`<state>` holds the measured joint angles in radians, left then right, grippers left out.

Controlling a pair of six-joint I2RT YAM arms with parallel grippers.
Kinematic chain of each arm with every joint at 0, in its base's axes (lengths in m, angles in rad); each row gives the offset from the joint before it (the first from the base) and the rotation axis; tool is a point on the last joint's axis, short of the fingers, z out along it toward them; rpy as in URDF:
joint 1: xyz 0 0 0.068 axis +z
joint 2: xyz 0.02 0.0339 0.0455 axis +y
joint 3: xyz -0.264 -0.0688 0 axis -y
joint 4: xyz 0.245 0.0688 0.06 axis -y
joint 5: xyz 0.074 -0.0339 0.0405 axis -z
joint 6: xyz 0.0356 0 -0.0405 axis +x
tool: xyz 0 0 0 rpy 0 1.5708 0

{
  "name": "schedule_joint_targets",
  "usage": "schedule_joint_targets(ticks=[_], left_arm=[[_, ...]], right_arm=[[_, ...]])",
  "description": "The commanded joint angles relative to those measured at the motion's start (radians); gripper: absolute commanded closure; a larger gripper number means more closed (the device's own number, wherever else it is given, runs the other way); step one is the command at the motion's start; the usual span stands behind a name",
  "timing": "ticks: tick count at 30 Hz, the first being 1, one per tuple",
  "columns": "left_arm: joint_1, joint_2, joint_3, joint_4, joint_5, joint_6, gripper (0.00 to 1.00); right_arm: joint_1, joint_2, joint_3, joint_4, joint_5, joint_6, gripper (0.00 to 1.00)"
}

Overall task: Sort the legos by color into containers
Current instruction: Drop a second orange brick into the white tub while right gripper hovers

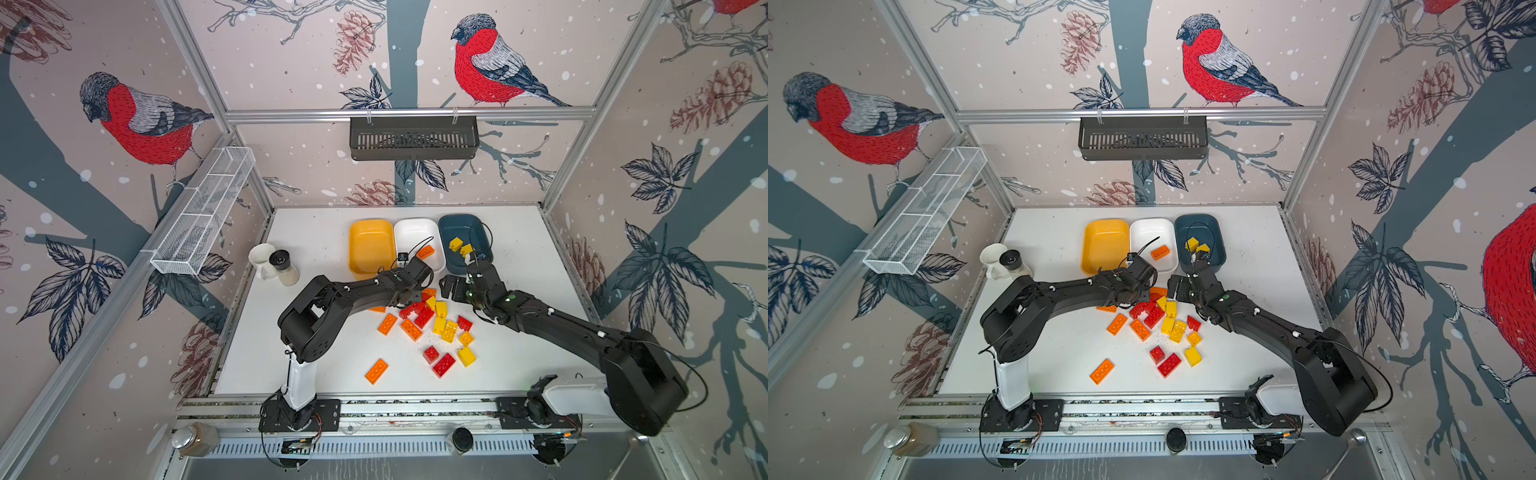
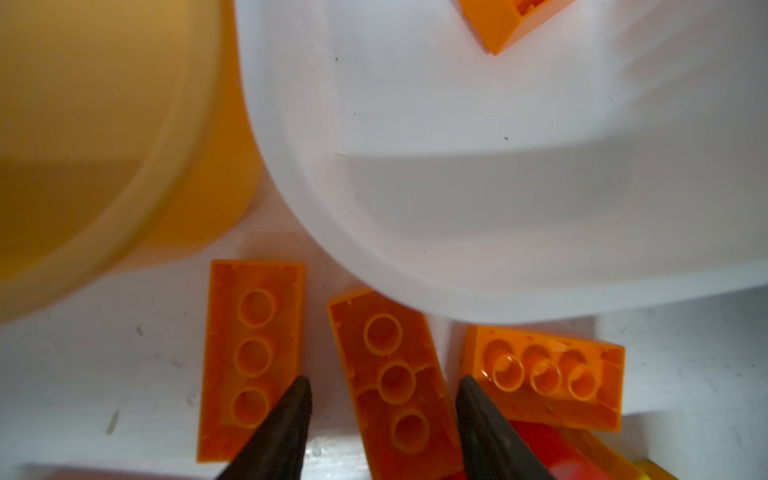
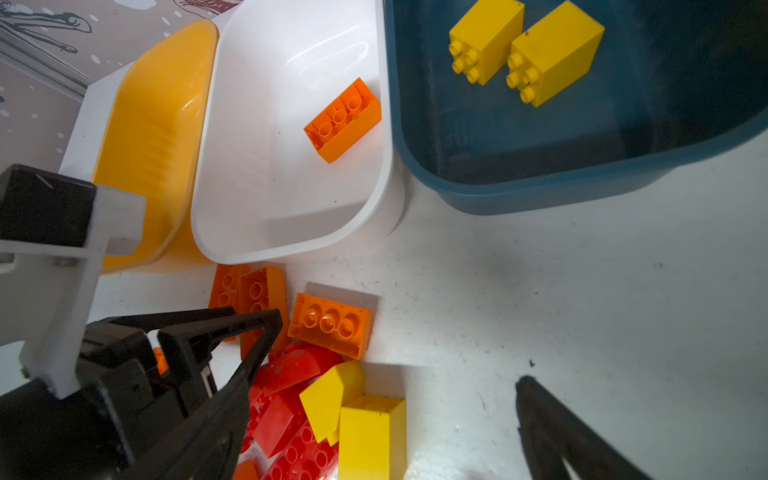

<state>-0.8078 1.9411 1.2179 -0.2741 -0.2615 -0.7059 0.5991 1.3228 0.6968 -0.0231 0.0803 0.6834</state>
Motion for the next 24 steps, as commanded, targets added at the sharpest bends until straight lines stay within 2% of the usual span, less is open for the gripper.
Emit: schedule_joint_targets(ticks=[1,4,6,10,16,24], left_arm=[[-0.001,0.028,0.017,-0.005,0.014,0.017,0.49],[-0.002,0.054,0.040,-0.023,0.005,0.021,0.54],[-0.002,0.049,0.044,-0.032,-0.009,0.022,0.62],[-0.008,-0.062,-0.016,0.032,-0.019,0.025,0.70],[-0.002,-0.168,-0.021,0.087,-0.036,0.057,0.72],[0.048,-0.021,0.207,0.050,0.020,0.166,0.72]], right_arm=[[-0.002,-0.007,0.000,0.001,0.007,0.000,0.00],[-0.003,-0.012,0.000,-0.001,0.008,-0.002,0.00],[-0.005,-0.015,0.000,-0.004,0.008,-0.005,0.00],[-0.005,-0.019,-0.007,-0.011,0.008,-0.018,0.01],[-0.005,-0.016,-0.035,-0.021,-0.013,-0.021,0.00],[-0.007,-0.050,-0.075,-0.018,0.046,0.049,0.01]])
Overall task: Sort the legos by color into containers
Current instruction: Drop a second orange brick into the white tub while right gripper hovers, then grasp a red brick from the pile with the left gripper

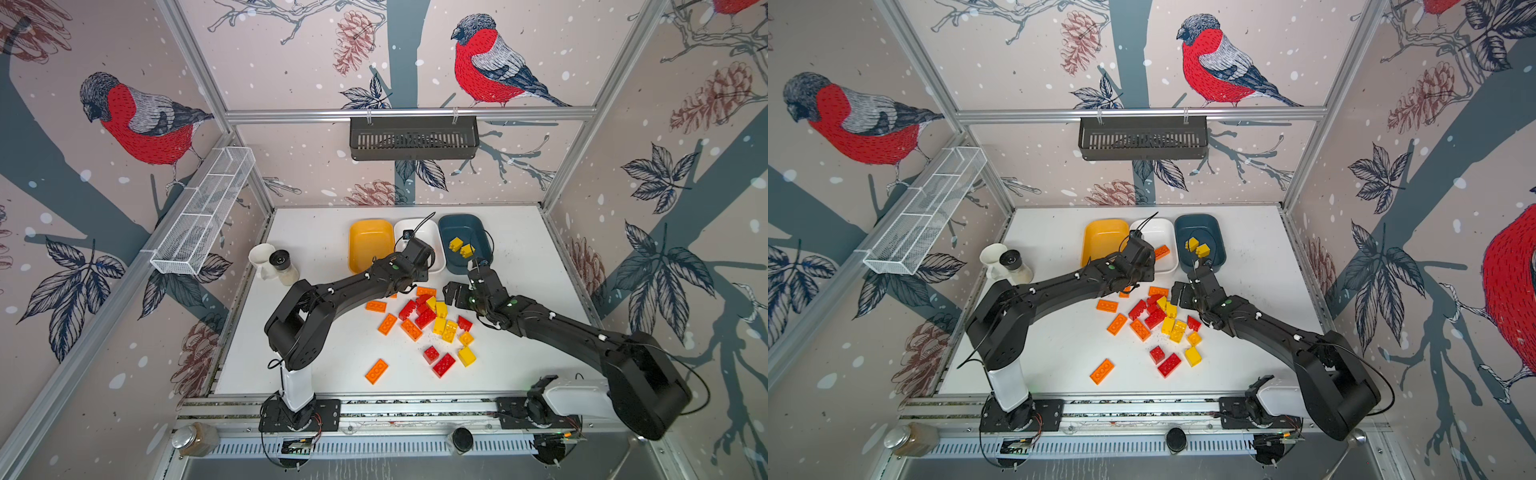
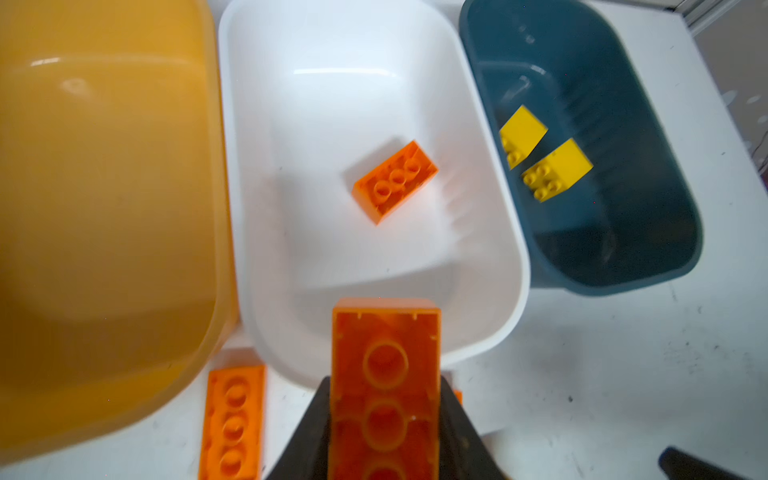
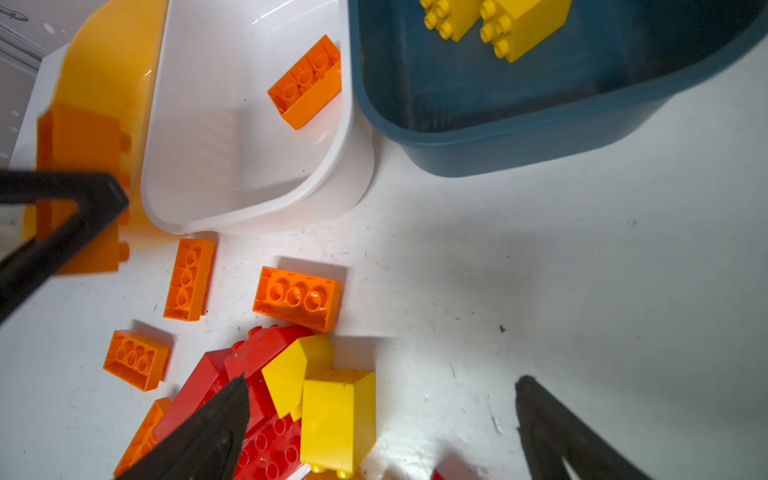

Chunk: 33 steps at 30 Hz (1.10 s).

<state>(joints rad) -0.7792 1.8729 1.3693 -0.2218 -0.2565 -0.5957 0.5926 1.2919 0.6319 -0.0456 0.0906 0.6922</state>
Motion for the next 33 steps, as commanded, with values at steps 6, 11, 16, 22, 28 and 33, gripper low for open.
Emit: schedule_joint_targets(ticks=[6,11,16,22,28,33], left_arm=[[0.089,0.233,0.266,-0.055,0.074,0.097,0.72],[0.100,0.370,0.463,-0.156,-0.001,0.152,0.68],[0.097,0.400,0.557,-0.235,-0.016,0.182,0.52],[0.071,0.217,0.355,-0.167,-0.001,0.210,0.21],[0.025,-0.013,0.055,-0.113,0.111,0.411,0.23],[0.023,-0.118,-0.138,-0.155,0.220,0.514,0.26]], right_arm=[[-0.005,-0.075,-0.034,0.002,0.043,0.043,0.00],[-0.010,-0.099,-0.039,-0.018,0.056,0.033,0.01],[-0.013,-0.114,-0.050,-0.013,0.056,0.038,0.00],[-0.013,-0.119,-0.057,-0.010,0.059,0.041,0.01],[-0.014,-0.117,-0.057,-0.011,0.062,0.035,0.01],[-0.021,-0.120,-0.052,-0.017,0.069,0.023,0.01]])
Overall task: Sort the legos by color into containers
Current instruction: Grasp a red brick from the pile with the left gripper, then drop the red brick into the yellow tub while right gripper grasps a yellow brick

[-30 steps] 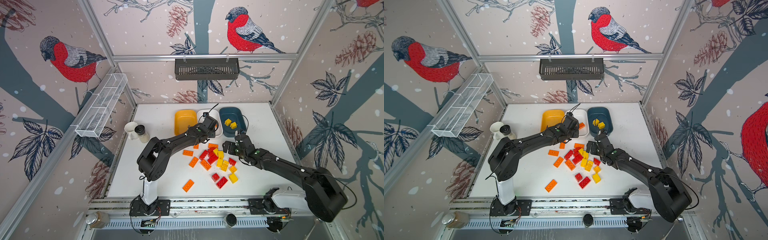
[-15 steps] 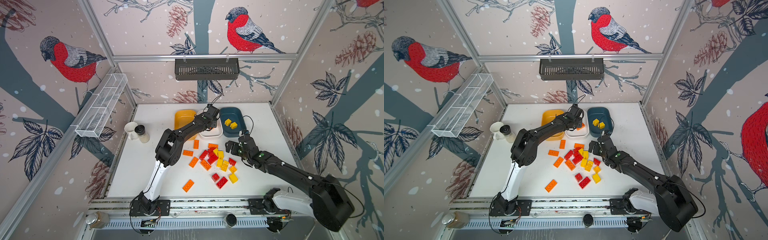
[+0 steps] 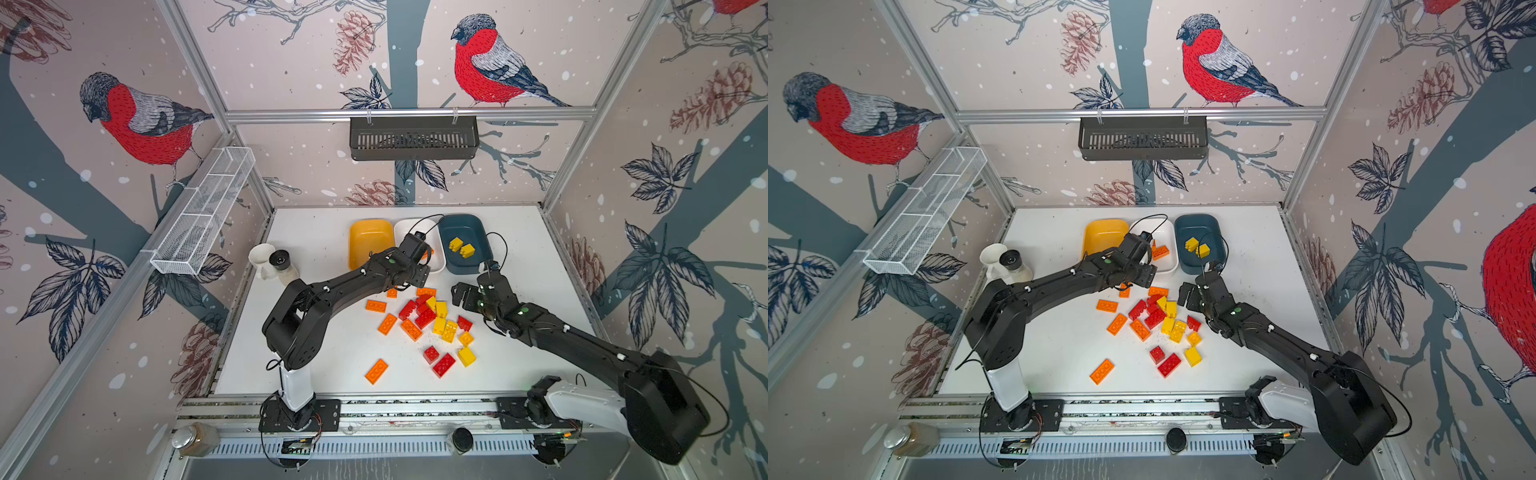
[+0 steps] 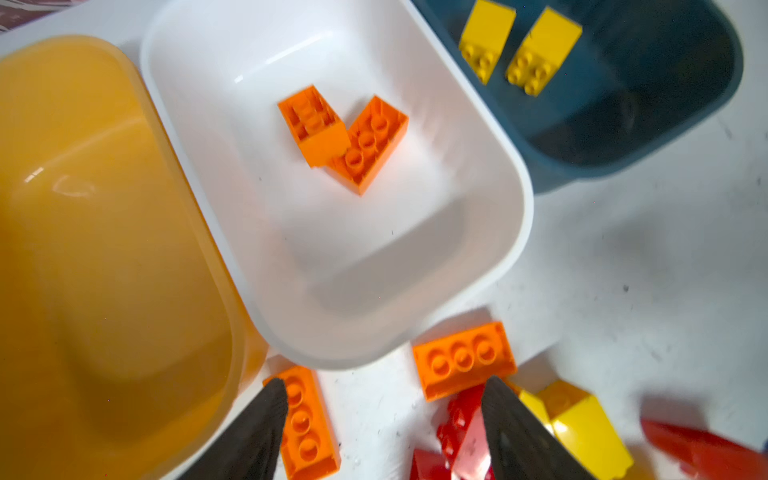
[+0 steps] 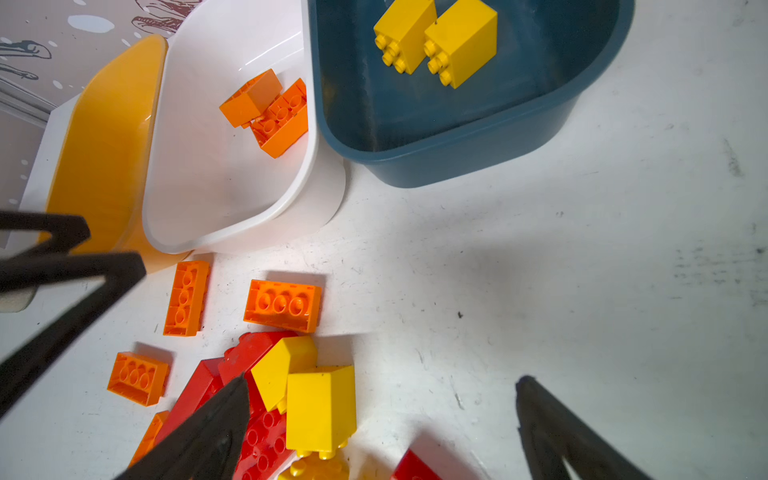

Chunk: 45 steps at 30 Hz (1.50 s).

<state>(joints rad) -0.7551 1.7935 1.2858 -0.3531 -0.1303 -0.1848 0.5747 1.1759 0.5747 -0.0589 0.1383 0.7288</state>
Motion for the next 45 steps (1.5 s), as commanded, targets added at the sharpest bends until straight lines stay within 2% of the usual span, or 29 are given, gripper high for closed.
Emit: schedule_joint_targets(ticks=[1,5,10,20,27,29,33,37,45], left_arm=[[-0.001,-0.045,-0.077,-0.038,0.113,0.111,0.27],[-0.014,-0.036,-0.122,-0.079,0.180,0.114,0.31],[-0.041,-0.002,-0.148,-0.042,0.202,0.104,0.36],[-0.041,0.058,-0.150,-0.030,0.161,0.101,0.53],[-0.041,0.037,-0.167,-0.008,0.136,0.067,0.70],[-0.040,0.014,-0.177,0.020,0.130,0.020,0.78],[-0.041,-0.009,-0.182,0.060,0.156,-0.067,0.82],[-0.038,-0.052,-0.193,0.060,0.028,-0.124,0.85],[0.030,-0.159,-0.179,0.153,-0.006,-0.254,0.86]], right_arm=[[-0.006,-0.003,0.008,-0.004,0.023,-0.019,0.01],[-0.011,-0.001,0.021,-0.015,0.024,-0.025,0.01],[-0.013,0.002,0.022,-0.009,0.022,-0.025,0.00],[-0.013,0.002,0.028,-0.018,0.014,-0.032,0.00],[-0.013,0.004,0.037,-0.022,-0.007,-0.055,0.00],[-0.014,0.004,0.035,-0.021,-0.004,-0.060,0.00],[-0.013,-0.009,0.030,-0.011,0.003,-0.061,0.00],[-0.015,-0.029,0.028,-0.007,0.013,-0.074,0.01],[-0.017,-0.050,0.022,-0.004,0.014,-0.082,0.00]])
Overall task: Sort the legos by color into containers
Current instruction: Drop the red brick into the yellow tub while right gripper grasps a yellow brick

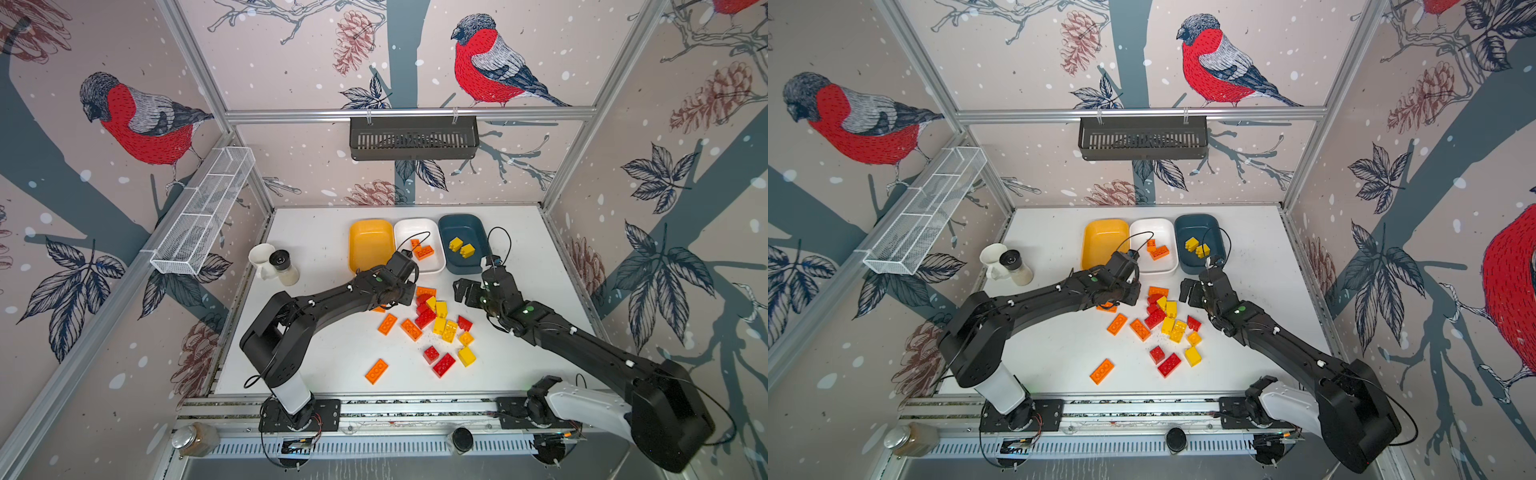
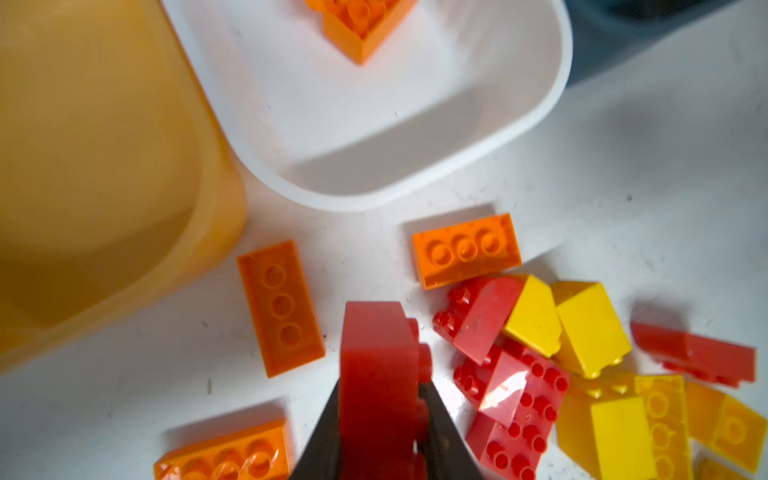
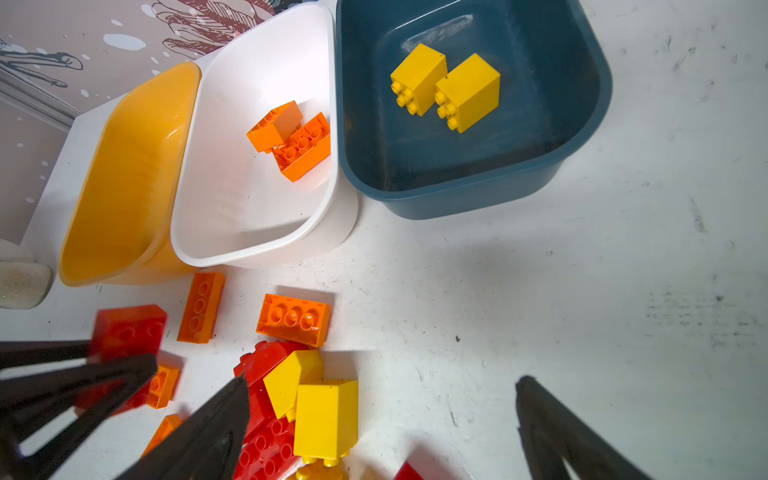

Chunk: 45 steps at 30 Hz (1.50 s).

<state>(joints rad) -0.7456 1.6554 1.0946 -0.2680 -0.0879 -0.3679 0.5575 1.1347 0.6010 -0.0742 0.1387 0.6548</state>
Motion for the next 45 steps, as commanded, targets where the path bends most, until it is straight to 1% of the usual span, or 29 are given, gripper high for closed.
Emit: schedule_joint_targets(ticks=[1,3,4,6,9,14,17,19,20,22,25,28,31,34,37,41,45], left_arm=[[0.032,-0.024,0.021,0.072,-0.081,-0.081,0.86],[0.049,-0.014,0.052,0.058,-0.186,-0.118,0.86],[0.061,-0.004,0.074,0.048,-0.219,-0.121,0.86],[0.080,0.015,0.106,0.039,-0.262,-0.130,0.86],[0.107,0.042,0.138,0.046,-0.290,-0.131,0.86],[0.158,0.069,0.169,0.049,-0.270,-0.134,0.85],[0.192,0.096,0.188,0.053,-0.239,-0.138,0.84],[0.212,0.120,0.213,0.033,-0.222,-0.141,0.83],[0.219,0.134,0.229,0.021,-0.221,-0.146,0.82],[0.236,0.154,0.252,-0.004,-0.214,-0.165,0.72],[0.249,0.151,0.252,0.012,-0.182,-0.170,0.59],[0.249,0.135,0.248,0.020,-0.164,-0.171,0.45],[0.250,0.103,0.232,0.019,-0.136,-0.172,0.26],[0.249,0.056,0.203,0.026,-0.085,-0.169,0.16],[0.250,-0.002,0.163,0.044,-0.047,-0.171,0.04],[0.249,-0.065,0.112,0.061,-0.018,-0.171,0.03],[0.249,-0.105,0.071,0.068,-0.021,-0.165,0.03]], right_arm=[[0.001,-0.009,-0.007,0.012,0.012,-0.006,0.01],[-0.001,-0.008,-0.009,0.012,0.008,-0.003,0.01],[-0.001,-0.005,-0.009,0.010,0.005,0.001,0.01],[0.000,0.001,-0.012,0.011,-0.006,0.002,0.00],[0.001,0.012,-0.015,0.017,-0.037,-0.001,0.01],[0.006,0.056,-0.003,0.012,-0.081,0.000,0.00],[0.019,0.094,0.013,0.014,-0.108,-0.009,0.00],[0.036,0.114,0.030,-0.002,-0.120,-0.026,0.04],[0.045,0.154,0.045,-0.017,-0.122,-0.034,0.07],[0.060,0.198,0.078,-0.064,-0.117,-0.035,0.13],[0.085,0.260,0.120,-0.097,-0.111,-0.041,0.24],[0.104,0.306,0.147,-0.104,-0.102,-0.043,0.31],[0.124,0.350,0.172,-0.117,-0.108,-0.050,0.36],[0.145,0.375,0.188,-0.134,-0.106,-0.052,0.39],[0.156,0.388,0.189,-0.136,-0.091,-0.041,0.44],[0.164,0.420,0.206,-0.144,-0.085,-0.043,0.50],[0.178,0.452,0.231,-0.172,-0.046,-0.043,0.58]])
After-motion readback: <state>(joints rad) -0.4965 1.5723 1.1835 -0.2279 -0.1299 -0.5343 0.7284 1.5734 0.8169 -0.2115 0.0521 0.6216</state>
